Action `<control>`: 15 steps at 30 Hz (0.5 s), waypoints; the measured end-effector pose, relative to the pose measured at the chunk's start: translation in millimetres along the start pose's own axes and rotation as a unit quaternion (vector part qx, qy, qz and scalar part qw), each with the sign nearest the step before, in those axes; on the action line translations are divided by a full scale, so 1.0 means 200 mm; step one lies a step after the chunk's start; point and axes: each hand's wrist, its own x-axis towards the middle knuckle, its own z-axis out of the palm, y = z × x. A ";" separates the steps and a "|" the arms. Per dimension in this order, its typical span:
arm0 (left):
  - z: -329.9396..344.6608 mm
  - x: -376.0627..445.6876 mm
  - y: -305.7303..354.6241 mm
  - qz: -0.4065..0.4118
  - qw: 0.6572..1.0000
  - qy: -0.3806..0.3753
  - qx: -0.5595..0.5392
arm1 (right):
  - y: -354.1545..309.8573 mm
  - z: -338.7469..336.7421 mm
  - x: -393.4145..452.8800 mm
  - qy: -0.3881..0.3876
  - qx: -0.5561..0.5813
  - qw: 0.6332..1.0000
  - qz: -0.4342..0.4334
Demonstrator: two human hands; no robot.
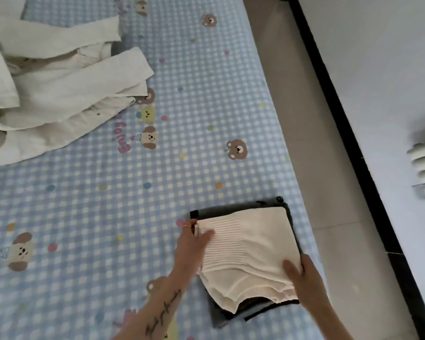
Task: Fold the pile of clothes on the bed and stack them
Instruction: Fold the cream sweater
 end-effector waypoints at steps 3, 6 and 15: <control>0.04 0.03 -0.04 -0.016 0.999 0.036 0.033 | 0.06 0.07 0.07 0.012 -0.043 0.999 0.019; 0.05 0.08 -0.01 -0.020 0.998 0.038 0.053 | 0.01 0.10 0.09 0.022 -0.070 0.997 0.027; -0.40 -0.16 -0.18 -0.042 0.985 0.059 0.157 | -0.35 0.23 -0.17 0.061 -0.116 0.983 -0.129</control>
